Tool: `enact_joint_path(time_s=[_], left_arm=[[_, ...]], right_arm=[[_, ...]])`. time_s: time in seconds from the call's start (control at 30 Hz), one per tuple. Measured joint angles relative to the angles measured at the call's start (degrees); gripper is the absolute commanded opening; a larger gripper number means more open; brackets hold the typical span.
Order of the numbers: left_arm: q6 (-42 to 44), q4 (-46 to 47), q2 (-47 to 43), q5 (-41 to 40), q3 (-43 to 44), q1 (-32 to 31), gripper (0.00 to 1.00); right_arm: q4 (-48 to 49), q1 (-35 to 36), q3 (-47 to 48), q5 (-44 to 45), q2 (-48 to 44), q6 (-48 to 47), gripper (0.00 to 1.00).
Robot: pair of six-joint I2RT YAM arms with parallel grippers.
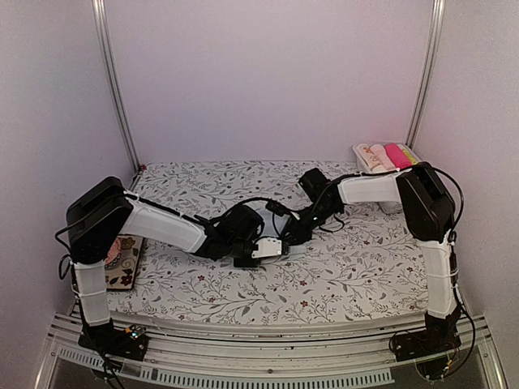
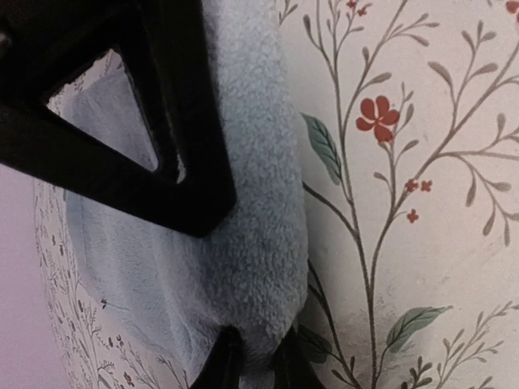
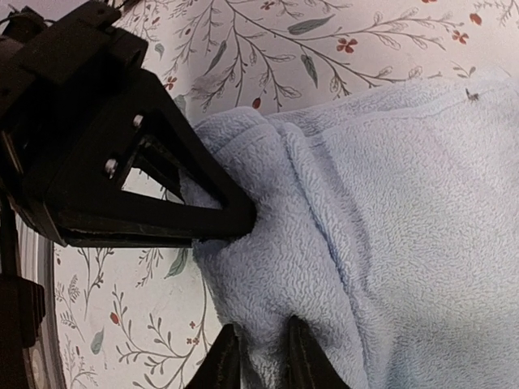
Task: Roll the towels
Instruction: Roll the towel at the center of the board.
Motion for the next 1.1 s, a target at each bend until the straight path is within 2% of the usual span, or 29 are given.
enact_joint_path(time_s=[0.17,0.37,0.7,0.83,1.1], left_arm=[[-0.74,-3.72,0.31,2.84,2.36,0.68,0.0],[-2.82,-11.87,0.59,12.0,6.84,2.78,0.0],[-7.48,-26.64,4.42,29.68,16.92,9.01,0.0],[-9.64,-32.59,8.31,36.33,22.77,11.52,0.01],[-12.2,-42.56,15.39,45.59,33.09,14.16,0.06]], right_arm=[[1.09,0.09,-2.58,2.38,-2.93,-0.66,0.46],[4.2,0.02,-12.7,9.31,-14.27,-3.17,0.61],[11.98,0.48,-27.78,16.92,-32.35,-12.28,0.66],[13.75,3.23,-31.34,19.39,-34.01,-17.2,0.66],[19.41,8.96,-31.74,23.78,-31.1,-22.75,0.66]])
